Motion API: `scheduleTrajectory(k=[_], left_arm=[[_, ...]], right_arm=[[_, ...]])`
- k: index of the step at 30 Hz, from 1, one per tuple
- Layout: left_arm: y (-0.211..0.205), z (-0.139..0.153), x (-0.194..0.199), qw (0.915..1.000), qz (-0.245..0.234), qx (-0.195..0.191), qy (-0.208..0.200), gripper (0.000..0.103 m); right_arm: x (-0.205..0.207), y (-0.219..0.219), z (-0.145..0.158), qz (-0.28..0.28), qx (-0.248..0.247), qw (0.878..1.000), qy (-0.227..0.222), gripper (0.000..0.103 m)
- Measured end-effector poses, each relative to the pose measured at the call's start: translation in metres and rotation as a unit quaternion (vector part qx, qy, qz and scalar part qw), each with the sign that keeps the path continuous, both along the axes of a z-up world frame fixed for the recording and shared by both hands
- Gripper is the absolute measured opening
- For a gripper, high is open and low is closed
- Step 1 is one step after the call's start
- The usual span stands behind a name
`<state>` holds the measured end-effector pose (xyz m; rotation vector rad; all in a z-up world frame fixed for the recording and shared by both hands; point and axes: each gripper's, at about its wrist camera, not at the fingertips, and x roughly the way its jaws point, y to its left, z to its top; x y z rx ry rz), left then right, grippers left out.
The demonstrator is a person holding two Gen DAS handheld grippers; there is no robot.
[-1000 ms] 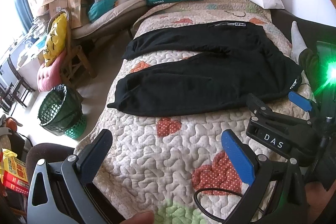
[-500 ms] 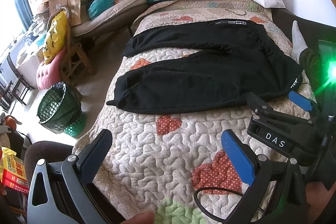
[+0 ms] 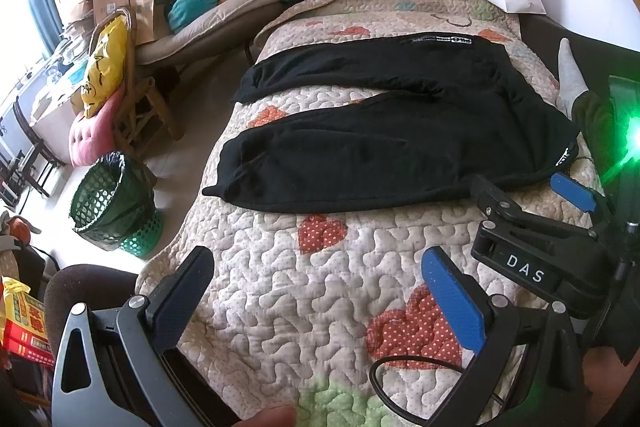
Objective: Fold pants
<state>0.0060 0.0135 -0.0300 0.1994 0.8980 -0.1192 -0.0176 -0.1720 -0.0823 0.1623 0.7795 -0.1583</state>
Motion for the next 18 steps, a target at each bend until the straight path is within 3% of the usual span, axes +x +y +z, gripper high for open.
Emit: scheduleTrajectory(k=[10,18], left_arm=[[0.003,-0.013,-0.001,1.0,0.004,-0.002,0.004,0.103],[0.016,-0.033,0.011,0.9983,0.026,-0.021,0.049,0.103]], right_arm=[[0.0,0.003,-0.003,-0.001,-0.004,1.0,0.005,0.103],[0.004,0.001,-0.017,-0.004,-0.006,0.999,0.034,0.103]])
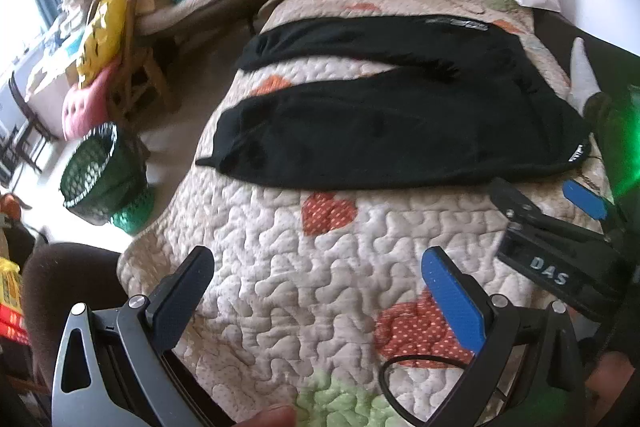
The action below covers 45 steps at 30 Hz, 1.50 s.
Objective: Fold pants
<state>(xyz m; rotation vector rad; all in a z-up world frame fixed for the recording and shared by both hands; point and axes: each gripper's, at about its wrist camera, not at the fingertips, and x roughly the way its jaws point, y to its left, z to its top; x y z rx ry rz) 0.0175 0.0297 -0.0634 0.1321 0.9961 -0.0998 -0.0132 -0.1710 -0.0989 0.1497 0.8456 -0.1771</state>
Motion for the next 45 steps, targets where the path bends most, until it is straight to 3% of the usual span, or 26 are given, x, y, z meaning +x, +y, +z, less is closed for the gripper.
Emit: scheduleTrajectory(k=[7,12,17,23,28,30,43,45], left_arm=[[0.021,-0.019,0.013,0.9982,0.043,-0.013,0.038,0.103],[0.031,-0.035,0.019,0.9965,0.059,-0.007,0.058,0.103],[0.036,-0.054,0.022,0.9954,0.06,0.008,0.075,0.103],[0.044,-0.063,0.025,0.9935,0.066,-0.017,0.091,0.103],[0.053,-0.07,0.028,0.9902,0.076,-0.052,0.105,0.103],[0.056,-0.07,0.028,0.9899,0.075,-0.059,0.105,0.103],[0.054,-0.067,0.024,0.9916,0.075,-0.062,0.085,0.103],[0.056,-0.061,0.024,0.9922,0.079,-0.064,0.072,0.098]], right_arm=[[0.007,-0.006,-0.023,-0.006,0.023,0.998,0.058,0.103],[0.009,0.0,-0.029,0.006,0.001,0.997,0.071,0.103],[0.01,-0.003,-0.035,0.004,0.02,0.997,0.075,0.103],[0.005,-0.011,-0.035,-0.016,0.051,0.997,0.047,0.103],[0.012,0.003,-0.038,-0.001,0.005,0.997,0.079,0.103],[0.013,0.008,-0.04,0.004,-0.015,0.996,0.089,0.103],[0.013,0.007,-0.04,0.004,-0.02,0.995,0.096,0.103],[0.013,0.009,-0.039,0.006,-0.021,0.995,0.1,0.103]])
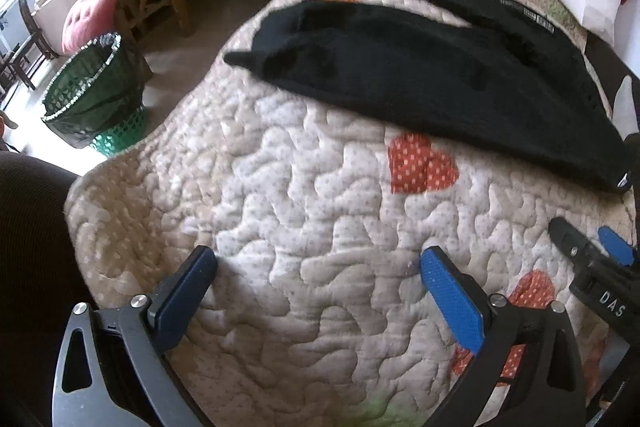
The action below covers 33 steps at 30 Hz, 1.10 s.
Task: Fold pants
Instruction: 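Lower both tools to the pants hem and close both grippers on it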
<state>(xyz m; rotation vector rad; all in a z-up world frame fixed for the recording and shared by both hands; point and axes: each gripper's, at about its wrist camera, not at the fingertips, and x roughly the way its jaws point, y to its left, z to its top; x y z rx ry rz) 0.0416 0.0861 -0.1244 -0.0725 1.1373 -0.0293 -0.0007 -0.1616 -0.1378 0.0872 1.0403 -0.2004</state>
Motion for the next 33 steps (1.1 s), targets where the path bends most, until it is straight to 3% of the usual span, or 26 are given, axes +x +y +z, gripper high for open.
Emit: scheduleTrajectory(k=[9,15,18,20,21,23,25,26,29,30,31,33], left_arm=[[0.013,0.049,0.012,0.9976,0.009,-0.014,-0.067,0.093],[-0.003,0.104,0.035,0.9869,-0.041,-0.015,-0.155,0.093],[-0.007,0.14,0.04,0.9729,-0.045,-0.027,-0.225,0.093],[-0.01,0.161,0.05,0.9611,-0.057,-0.039,-0.267,0.095],[-0.013,0.168,0.059,0.9587,-0.068,-0.043,-0.273,0.098],[-0.02,0.173,0.085,0.9637,-0.082,-0.04,-0.251,0.099],[-0.028,0.166,0.125,0.9785,-0.095,-0.032,-0.18,0.099],[-0.029,0.162,0.136,0.9815,-0.098,-0.033,-0.161,0.099],[-0.026,0.15,0.177,0.9854,-0.087,-0.037,-0.141,0.097],[-0.023,0.146,0.19,0.9865,-0.083,-0.037,-0.137,0.094],[-0.019,0.141,0.206,0.988,-0.081,-0.041,-0.125,0.09],[-0.012,0.125,0.229,0.9904,-0.08,-0.055,-0.098,0.064]], right_arm=[[-0.003,-0.002,0.023,0.01,-0.007,0.999,-0.03,0.102],[0.008,-0.018,0.083,0.034,-0.028,0.993,-0.111,0.101],[0.012,-0.03,0.125,0.046,-0.075,0.98,-0.181,0.101],[0.011,-0.042,0.155,0.044,-0.109,0.962,-0.246,0.102],[0.009,-0.047,0.169,0.037,-0.131,0.951,-0.279,0.103],[0.015,-0.057,0.188,0.042,-0.159,0.933,-0.32,0.103],[0.046,-0.079,0.197,0.065,-0.151,0.946,-0.281,0.103],[0.055,-0.087,0.197,0.065,-0.142,0.951,-0.266,0.103],[0.098,-0.133,0.192,0.056,-0.085,0.975,-0.199,0.102],[0.112,-0.149,0.186,0.049,-0.063,0.982,-0.173,0.098],[0.128,-0.165,0.18,0.043,-0.04,0.987,-0.151,0.088],[0.149,-0.192,0.165,0.027,-0.013,0.992,-0.121,0.08]])
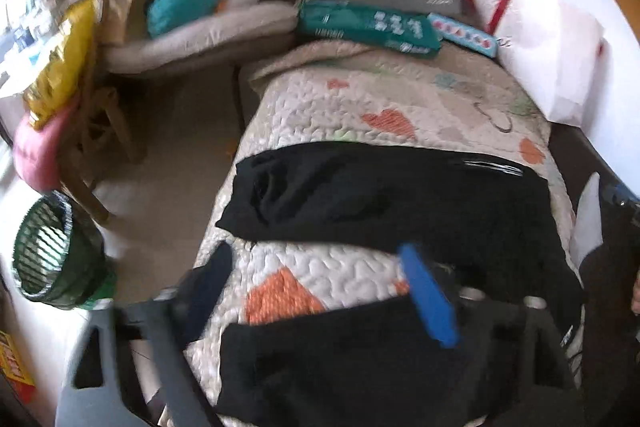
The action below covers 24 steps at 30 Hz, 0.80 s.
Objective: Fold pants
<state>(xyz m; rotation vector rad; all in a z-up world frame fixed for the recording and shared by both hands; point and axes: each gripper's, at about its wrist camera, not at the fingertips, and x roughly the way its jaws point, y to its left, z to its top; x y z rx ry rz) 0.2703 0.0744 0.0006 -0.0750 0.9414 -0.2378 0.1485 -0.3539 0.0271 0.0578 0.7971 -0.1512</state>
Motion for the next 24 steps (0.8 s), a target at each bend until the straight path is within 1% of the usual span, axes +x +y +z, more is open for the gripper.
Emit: scheduleTrajectory(k=[1,2,3,4,5,6,7,10,11,14,16,18,20,21,22,24], left_arm=[[0.006,-0.009,0.019,0.9998,0.0,-0.007,0.021,0.056],[0.009,-0.018,0.025,0.9994,0.0,-0.012,0.032,0.043],[0.013,-0.025,0.038,0.999,0.002,-0.016,0.042,0.039],[0.019,-0.033,0.053,0.9987,0.006,-0.018,0.048,0.039],[0.022,-0.04,0.06,0.9986,0.009,-0.016,0.05,0.039],[0.026,-0.05,0.071,0.9982,0.014,-0.012,0.056,0.039],[0.029,-0.058,0.082,0.9977,0.02,-0.013,0.064,0.039],[0.04,-0.082,0.112,0.9948,0.036,-0.031,0.09,0.04],[0.041,-0.091,0.123,0.9938,0.038,-0.037,0.098,0.042],[0.041,-0.108,0.144,0.9919,0.032,-0.049,0.112,0.046],[0.041,-0.115,0.156,0.9911,0.037,-0.055,0.115,0.047],[0.042,-0.12,0.165,0.9899,0.038,-0.07,0.117,0.054],[0.041,-0.123,0.173,0.9888,0.038,-0.083,0.118,0.058],[0.039,-0.125,0.177,0.9888,0.036,-0.083,0.118,0.059],[0.034,-0.125,0.18,0.9895,0.032,-0.077,0.118,0.06],[0.027,-0.124,0.184,0.9914,0.022,-0.06,0.114,0.062]], right_arm=[[0.012,-0.014,-0.008,-0.011,0.009,1.0,0.016,0.075],[0.024,-0.026,-0.016,-0.02,0.018,0.999,0.027,0.072],[0.037,-0.036,-0.026,-0.026,0.027,0.999,0.038,0.071],[0.046,-0.045,-0.033,-0.026,0.038,0.998,0.048,0.071],[0.057,-0.054,-0.04,-0.024,0.053,0.997,0.059,0.071],[0.074,-0.061,-0.051,-0.023,0.072,0.994,0.073,0.071],[0.084,-0.067,-0.059,-0.025,0.079,0.993,0.079,0.072],[0.119,-0.073,-0.08,-0.013,0.091,0.991,0.093,0.072],[0.129,-0.075,-0.084,-0.008,0.094,0.991,0.093,0.072],[0.157,-0.071,-0.099,0.018,0.098,0.99,0.097,0.072],[0.174,-0.064,-0.11,0.038,0.101,0.989,0.105,0.072],[0.185,-0.058,-0.119,0.055,0.106,0.987,0.112,0.072],[0.19,-0.052,-0.127,0.07,0.114,0.984,0.121,0.072],[0.193,-0.048,-0.132,0.081,0.118,0.981,0.128,0.072],[0.193,-0.045,-0.134,0.088,0.116,0.981,0.132,0.074],[0.191,-0.04,-0.136,0.101,0.103,0.981,0.133,0.074]])
